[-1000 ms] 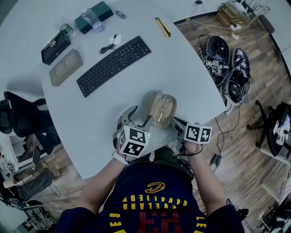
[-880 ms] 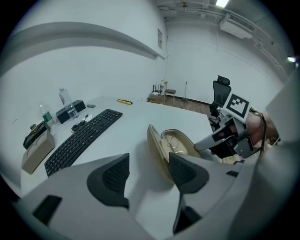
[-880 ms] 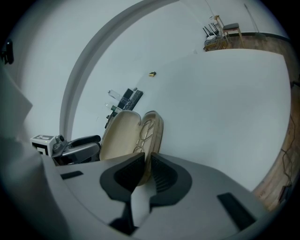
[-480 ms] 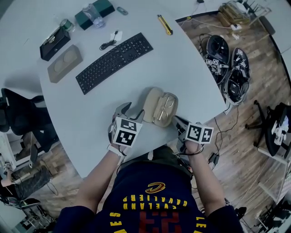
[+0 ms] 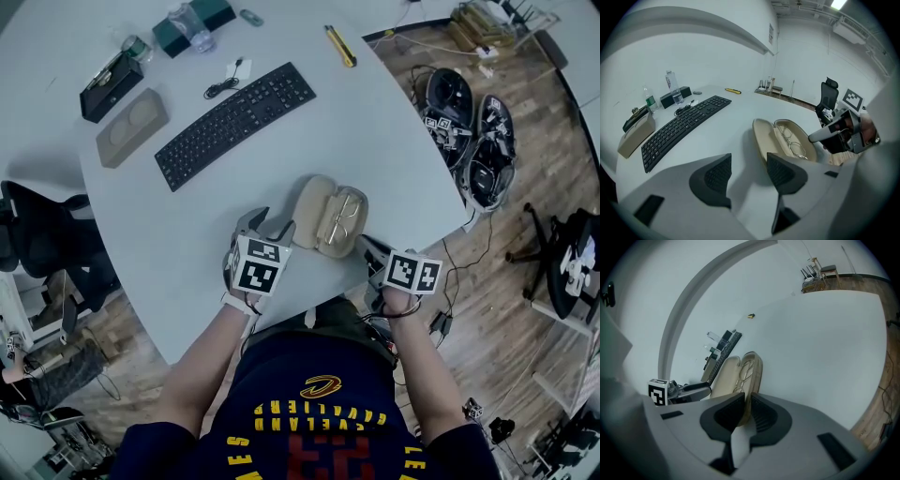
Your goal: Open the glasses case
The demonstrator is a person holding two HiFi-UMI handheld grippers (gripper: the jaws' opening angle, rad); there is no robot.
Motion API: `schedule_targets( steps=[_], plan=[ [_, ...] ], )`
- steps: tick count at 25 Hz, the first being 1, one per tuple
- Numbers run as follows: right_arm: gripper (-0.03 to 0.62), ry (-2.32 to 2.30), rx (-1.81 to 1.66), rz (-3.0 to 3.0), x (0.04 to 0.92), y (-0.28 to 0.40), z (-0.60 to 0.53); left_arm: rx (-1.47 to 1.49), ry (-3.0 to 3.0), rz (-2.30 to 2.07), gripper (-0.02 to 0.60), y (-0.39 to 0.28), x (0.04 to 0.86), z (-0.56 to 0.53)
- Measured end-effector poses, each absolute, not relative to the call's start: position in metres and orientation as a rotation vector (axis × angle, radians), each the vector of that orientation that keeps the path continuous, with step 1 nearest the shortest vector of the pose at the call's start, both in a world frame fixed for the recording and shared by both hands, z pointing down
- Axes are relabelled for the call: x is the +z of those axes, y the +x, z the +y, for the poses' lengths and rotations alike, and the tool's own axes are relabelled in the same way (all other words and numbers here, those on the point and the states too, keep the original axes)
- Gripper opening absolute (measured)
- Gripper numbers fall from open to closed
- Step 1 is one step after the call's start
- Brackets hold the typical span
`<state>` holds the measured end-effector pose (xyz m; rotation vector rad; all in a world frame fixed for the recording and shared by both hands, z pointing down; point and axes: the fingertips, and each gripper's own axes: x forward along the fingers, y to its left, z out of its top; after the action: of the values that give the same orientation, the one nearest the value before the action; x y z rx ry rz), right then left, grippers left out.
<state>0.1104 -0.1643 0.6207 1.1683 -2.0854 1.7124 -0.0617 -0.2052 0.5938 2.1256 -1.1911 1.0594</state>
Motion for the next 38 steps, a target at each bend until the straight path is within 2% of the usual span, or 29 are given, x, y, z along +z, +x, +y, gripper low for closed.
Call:
schedule_targets(
  steps=[21,38],
  plan=[
    [0.055,1.168,1.738,-2.082,0.622,0.111,-0.166,0.968,2.061,-1.157,0.244,-0.067,0.601,-0.207],
    [0.055,1.238,1.613,-2.191,0.578,0.108,-0.181,0.953,2.279,-1.094,0.245,-0.021,0.543,-0.194]
  ],
)
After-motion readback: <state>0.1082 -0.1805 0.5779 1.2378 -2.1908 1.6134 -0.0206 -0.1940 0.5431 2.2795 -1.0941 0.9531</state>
